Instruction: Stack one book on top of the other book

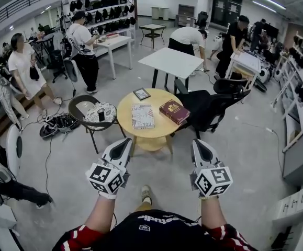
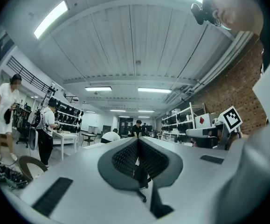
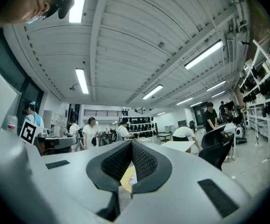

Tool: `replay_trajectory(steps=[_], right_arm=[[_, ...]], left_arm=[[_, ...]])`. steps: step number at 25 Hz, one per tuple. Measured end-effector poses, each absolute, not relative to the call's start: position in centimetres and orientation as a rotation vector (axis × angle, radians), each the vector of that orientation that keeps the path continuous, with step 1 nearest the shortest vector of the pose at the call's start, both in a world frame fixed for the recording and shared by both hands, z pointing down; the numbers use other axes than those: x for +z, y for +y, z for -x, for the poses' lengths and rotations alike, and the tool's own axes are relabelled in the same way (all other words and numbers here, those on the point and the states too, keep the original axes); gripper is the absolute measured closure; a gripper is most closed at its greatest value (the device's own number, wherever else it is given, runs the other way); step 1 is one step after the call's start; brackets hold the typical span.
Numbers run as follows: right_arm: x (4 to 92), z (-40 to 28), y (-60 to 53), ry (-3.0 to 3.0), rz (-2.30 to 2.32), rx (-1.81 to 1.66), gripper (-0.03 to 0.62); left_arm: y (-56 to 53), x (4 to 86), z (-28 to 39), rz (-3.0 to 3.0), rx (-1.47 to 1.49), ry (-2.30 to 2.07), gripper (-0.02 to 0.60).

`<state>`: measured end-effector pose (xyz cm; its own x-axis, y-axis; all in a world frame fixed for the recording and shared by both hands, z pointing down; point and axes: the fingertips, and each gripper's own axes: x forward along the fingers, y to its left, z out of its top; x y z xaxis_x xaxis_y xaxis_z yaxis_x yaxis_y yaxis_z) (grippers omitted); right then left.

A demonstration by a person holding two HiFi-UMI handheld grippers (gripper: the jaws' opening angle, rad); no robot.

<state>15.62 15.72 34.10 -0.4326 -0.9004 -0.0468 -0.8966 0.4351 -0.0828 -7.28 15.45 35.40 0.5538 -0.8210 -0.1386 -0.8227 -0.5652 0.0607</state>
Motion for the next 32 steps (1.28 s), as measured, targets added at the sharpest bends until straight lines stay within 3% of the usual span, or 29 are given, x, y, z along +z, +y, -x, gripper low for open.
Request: replay_trajectory(steps=[16,32], right_arm=[[33.4,-14.8,14.0,2.577,1.553,-0.077,0.568],[32.9,-14.3,5.3,2.604,1.585,-0.075,0.568]], left_arm=[[14.3,35.7,8.5,2.742,0.210,1.520,0.566],[5.5,35.2,9.4,2.743,0.209,1.536,0.566]])
